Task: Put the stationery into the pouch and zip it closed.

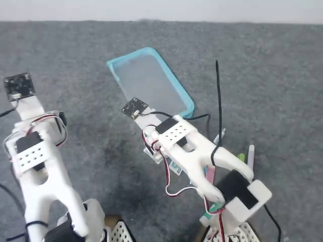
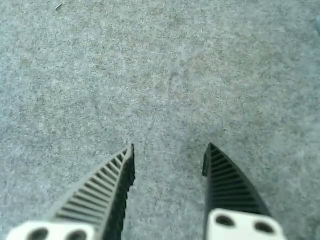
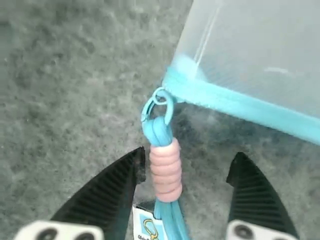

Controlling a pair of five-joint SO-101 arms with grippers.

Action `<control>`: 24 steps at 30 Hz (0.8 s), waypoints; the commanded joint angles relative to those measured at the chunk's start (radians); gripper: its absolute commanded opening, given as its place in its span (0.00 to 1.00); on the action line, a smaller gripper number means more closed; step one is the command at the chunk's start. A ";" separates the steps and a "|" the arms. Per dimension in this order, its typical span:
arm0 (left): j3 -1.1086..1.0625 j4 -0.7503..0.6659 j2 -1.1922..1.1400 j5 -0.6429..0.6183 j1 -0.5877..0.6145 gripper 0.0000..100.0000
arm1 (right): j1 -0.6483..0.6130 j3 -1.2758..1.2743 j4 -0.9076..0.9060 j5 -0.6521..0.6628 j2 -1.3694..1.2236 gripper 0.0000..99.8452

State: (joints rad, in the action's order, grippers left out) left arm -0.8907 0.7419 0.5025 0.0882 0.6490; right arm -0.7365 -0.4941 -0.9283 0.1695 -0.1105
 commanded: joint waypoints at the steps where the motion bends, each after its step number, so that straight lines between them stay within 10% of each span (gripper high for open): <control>1: 0.010 -0.002 0.038 0.011 0.000 0.21 | 0.001 0.029 0.010 0.015 0.021 0.10; 24: 0.018 0.239 0.057 0.276 -0.216 0.23 | 0.130 -0.127 -0.073 0.037 0.756 0.01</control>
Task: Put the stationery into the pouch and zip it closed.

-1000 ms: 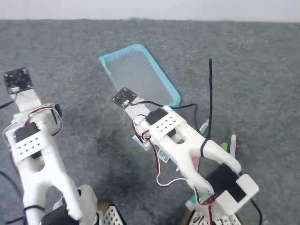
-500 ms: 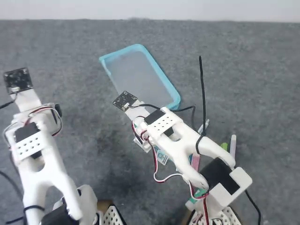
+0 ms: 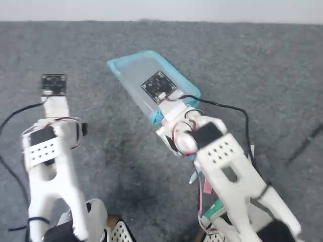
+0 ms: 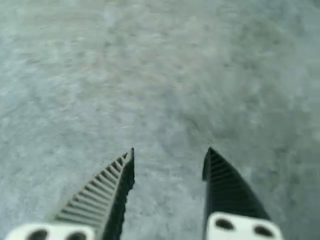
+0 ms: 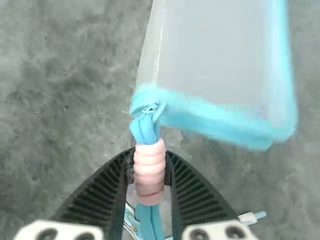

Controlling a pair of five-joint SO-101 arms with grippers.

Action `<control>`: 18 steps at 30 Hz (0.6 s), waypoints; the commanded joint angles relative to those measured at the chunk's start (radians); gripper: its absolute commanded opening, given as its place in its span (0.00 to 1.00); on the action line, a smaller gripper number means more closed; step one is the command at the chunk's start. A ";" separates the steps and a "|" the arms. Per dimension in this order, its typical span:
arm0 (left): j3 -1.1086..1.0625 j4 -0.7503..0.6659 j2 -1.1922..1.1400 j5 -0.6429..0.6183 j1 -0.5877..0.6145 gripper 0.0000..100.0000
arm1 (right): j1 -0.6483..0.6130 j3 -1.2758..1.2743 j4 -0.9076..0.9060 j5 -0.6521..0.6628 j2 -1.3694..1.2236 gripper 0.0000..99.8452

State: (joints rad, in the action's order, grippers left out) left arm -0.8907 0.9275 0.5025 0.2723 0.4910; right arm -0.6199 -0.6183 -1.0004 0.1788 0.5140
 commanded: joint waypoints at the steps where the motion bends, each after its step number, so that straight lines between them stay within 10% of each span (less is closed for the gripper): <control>1: 0.015 0.060 0.072 0.107 -0.069 0.24 | 0.013 -0.003 -0.002 0.028 0.134 0.01; 18: -0.159 0.259 0.847 -0.054 -0.433 0.31 | -0.045 -0.206 0.091 0.003 0.433 0.01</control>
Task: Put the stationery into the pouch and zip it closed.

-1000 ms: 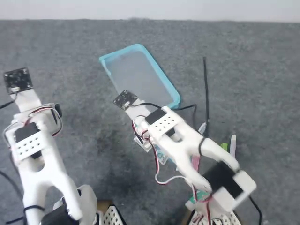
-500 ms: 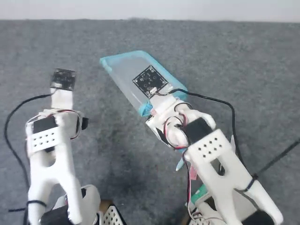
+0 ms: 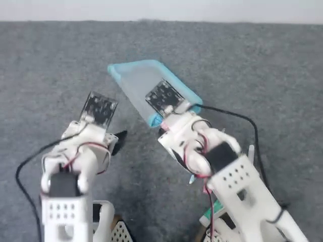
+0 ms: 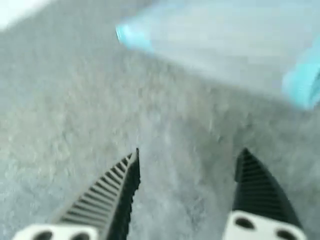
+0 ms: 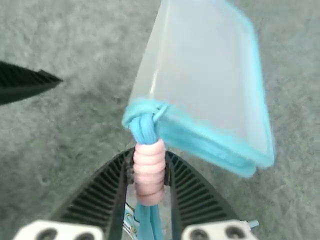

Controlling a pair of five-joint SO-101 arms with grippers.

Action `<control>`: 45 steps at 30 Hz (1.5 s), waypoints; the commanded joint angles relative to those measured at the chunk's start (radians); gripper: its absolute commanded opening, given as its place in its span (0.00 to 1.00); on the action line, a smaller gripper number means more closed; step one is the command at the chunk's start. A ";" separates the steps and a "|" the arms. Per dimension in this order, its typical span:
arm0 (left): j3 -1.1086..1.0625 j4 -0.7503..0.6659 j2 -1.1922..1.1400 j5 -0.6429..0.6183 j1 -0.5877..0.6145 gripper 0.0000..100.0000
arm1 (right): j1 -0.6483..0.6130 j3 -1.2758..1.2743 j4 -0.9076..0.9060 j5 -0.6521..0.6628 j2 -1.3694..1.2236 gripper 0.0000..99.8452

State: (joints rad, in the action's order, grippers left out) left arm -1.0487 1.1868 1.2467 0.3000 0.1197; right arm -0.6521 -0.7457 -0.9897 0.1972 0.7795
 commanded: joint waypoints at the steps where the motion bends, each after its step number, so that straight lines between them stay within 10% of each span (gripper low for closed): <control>1: -0.001 0.000 0.106 -0.100 -0.086 0.31 | -0.028 -0.103 0.090 -0.015 0.200 0.01; 9: -0.081 -0.121 0.106 -0.192 -0.238 0.31 | -0.073 -0.130 0.079 -0.012 0.252 0.01; 45: -0.180 -0.344 0.104 -0.290 -0.089 0.29 | -0.099 -0.341 0.090 0.109 0.142 0.01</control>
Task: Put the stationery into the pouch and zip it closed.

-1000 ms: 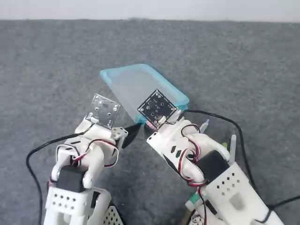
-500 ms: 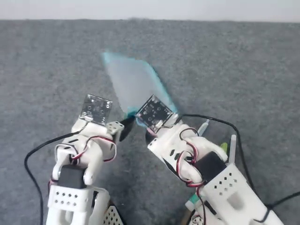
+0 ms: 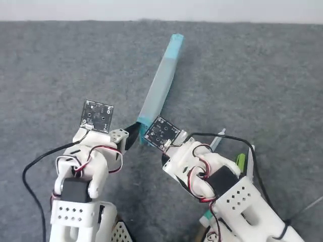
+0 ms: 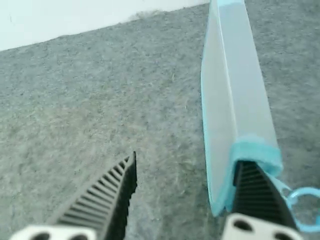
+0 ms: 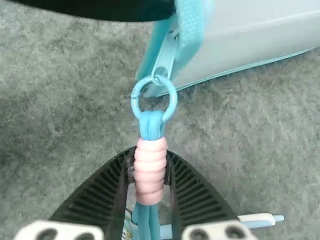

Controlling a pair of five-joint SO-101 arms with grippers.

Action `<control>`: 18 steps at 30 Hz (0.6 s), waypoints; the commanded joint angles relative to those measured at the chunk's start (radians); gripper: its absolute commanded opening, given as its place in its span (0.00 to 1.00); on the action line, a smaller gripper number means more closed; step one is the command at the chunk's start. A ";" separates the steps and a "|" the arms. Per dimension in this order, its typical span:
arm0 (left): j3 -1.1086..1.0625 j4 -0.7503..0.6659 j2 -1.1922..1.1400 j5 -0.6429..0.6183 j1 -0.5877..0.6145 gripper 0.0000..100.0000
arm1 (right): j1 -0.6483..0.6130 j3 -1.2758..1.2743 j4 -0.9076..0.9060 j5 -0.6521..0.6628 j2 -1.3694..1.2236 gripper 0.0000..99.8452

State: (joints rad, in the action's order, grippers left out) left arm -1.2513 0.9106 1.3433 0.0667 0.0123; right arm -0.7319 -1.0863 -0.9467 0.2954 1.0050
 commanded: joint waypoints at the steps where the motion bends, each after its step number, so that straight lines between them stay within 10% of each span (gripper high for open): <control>1: 0.022 -0.069 0.008 -0.077 0.020 0.29 | -0.024 0.003 0.062 0.011 -0.136 0.01; 18: -0.035 -0.115 0.006 -0.103 0.180 0.29 | -0.025 0.166 0.077 -0.018 -0.561 0.01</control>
State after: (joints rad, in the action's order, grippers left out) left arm -1.2804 0.8339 1.3418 -0.0545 0.1703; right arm -0.7534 -0.9835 -0.8730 0.2954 0.4342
